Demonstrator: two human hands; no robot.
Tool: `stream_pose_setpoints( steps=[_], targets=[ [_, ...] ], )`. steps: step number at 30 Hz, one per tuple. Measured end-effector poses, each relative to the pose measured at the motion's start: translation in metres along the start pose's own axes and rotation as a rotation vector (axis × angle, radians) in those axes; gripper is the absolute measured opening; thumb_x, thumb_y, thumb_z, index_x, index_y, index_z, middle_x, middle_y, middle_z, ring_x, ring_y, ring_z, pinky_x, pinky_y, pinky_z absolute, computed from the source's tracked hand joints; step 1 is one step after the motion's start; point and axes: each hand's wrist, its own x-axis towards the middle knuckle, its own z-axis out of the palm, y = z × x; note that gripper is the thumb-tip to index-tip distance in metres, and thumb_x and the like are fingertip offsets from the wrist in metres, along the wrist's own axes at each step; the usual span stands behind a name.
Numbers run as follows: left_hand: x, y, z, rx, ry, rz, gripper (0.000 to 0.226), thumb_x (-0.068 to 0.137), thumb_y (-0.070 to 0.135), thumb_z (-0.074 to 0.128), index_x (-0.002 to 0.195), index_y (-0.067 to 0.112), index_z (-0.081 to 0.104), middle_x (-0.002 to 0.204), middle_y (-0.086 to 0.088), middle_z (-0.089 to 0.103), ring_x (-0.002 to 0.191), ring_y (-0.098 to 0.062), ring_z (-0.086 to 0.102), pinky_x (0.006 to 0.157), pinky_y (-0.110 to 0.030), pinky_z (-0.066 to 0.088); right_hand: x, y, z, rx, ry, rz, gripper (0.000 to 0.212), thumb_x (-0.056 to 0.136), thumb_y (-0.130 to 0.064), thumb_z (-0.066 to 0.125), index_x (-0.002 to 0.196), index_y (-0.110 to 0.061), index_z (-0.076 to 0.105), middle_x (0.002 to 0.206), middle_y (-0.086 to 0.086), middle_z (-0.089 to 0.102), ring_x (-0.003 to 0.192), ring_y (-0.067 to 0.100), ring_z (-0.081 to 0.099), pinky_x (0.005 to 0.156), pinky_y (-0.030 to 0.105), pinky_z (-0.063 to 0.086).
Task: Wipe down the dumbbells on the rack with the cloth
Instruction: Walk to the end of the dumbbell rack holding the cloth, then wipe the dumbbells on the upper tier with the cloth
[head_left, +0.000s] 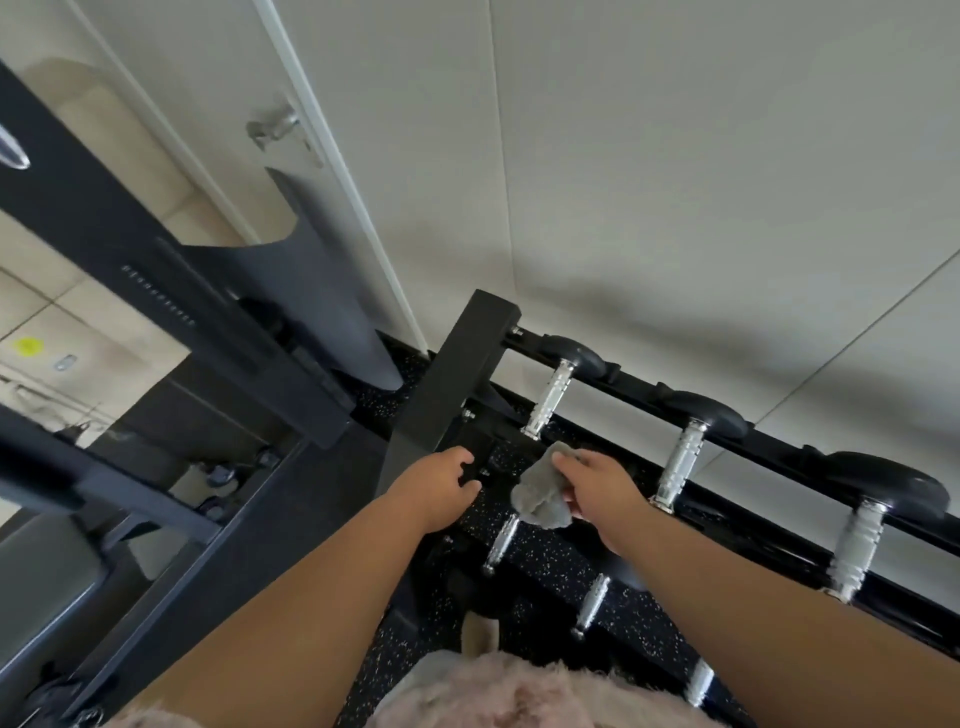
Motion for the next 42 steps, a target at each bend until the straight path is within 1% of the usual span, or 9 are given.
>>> stream_pose_setpoints(
  steps=[7,10,16,21,24,28,31,35,42],
  targets=[
    [0.058,0.010,-0.006,0.057,0.075,0.157,0.065,0.101,0.038,0.064,0.160,0.032,0.039,0.154,0.001,0.056,0.139,-0.023,0.053,0.113,-0.045,0.048,0.002,-0.024,0.011,0.147,-0.053,-0.005,0.017,0.103,-0.018,0.063,0.106,-0.003,0.070,0.086,0.012,0.069,0.075,0.017,0.067,0.085,0.038,0.060],
    [0.087,0.013,-0.016,0.097,0.023,0.273,0.060,0.103,0.030,0.061,0.159,0.036,0.040,0.151,0.002,0.058,0.134,-0.022,0.058,0.110,-0.038,0.049,0.004,-0.034,0.012,-0.011,-0.071,-0.026,0.017,0.099,-0.019,0.066,0.114,-0.012,0.072,0.102,0.014,0.076,0.084,0.018,0.066,0.085,0.035,0.058],
    [0.136,0.024,-0.063,0.084,-0.069,0.414,0.043,0.110,0.021,0.046,0.150,0.034,0.052,0.138,0.006,0.067,0.117,-0.017,0.068,0.098,-0.037,0.058,0.027,-0.059,0.035,-0.488,0.192,-0.078,0.018,0.097,-0.019,0.058,0.111,-0.021,0.070,0.097,-0.008,0.070,0.078,0.004,0.061,0.069,0.010,0.045],
    [0.161,0.002,-0.068,0.202,-0.205,0.513,0.025,0.108,0.034,0.052,0.129,0.035,0.065,0.116,0.009,0.073,0.099,-0.015,0.068,0.090,-0.042,0.059,0.054,-0.053,0.059,-0.650,0.298,-0.032,0.026,0.095,-0.028,0.061,0.118,-0.039,0.065,0.107,-0.010,0.066,0.094,0.013,0.065,0.082,0.029,0.058],
    [0.166,-0.010,-0.059,0.252,-0.275,0.573,0.023,0.104,0.039,0.059,0.127,0.034,0.066,0.114,0.009,0.071,0.101,-0.017,0.066,0.089,-0.039,0.057,0.056,-0.037,0.065,-0.907,0.388,-0.023,0.051,0.093,-0.053,0.063,0.141,-0.043,0.051,0.137,-0.003,0.043,0.129,0.020,0.043,0.101,0.038,0.052],
    [0.168,-0.013,-0.052,0.231,-0.272,0.644,0.027,0.101,0.041,0.066,0.127,0.034,0.066,0.114,0.011,0.069,0.102,-0.016,0.066,0.088,-0.037,0.055,0.055,-0.017,0.078,-0.845,0.332,0.033,0.071,0.094,-0.062,0.058,0.154,-0.043,0.026,0.160,-0.001,0.020,0.146,0.028,0.027,0.110,0.046,0.045],
    [0.171,-0.011,-0.050,0.230,-0.267,0.668,0.028,0.101,0.041,0.066,0.128,0.035,0.067,0.115,0.012,0.067,0.102,-0.014,0.065,0.089,-0.039,0.056,0.062,-0.006,0.085,-0.800,0.372,0.012,0.058,0.097,-0.057,0.057,0.147,-0.033,0.038,0.142,0.000,0.043,0.132,0.024,0.042,0.106,0.041,0.047],
    [0.175,-0.007,-0.051,0.275,-0.270,0.691,0.033,0.101,0.044,0.066,0.133,0.034,0.066,0.119,0.011,0.068,0.108,-0.016,0.065,0.092,-0.042,0.057,0.060,0.006,0.083,-0.719,0.503,-0.046,0.039,0.094,-0.050,0.065,0.127,-0.032,0.054,0.125,-0.009,0.051,0.121,0.016,0.047,0.096,0.039,0.052],
    [0.172,0.006,-0.055,0.345,-0.271,0.707,0.031,0.102,0.050,0.062,0.130,0.039,0.068,0.113,0.011,0.072,0.103,-0.015,0.067,0.085,-0.041,0.059,0.048,0.022,0.084,-0.447,0.613,-0.051,0.035,0.096,-0.040,0.068,0.130,-0.039,0.060,0.133,-0.019,0.053,0.107,0.008,0.057,0.091,0.026,0.051]
  ],
)
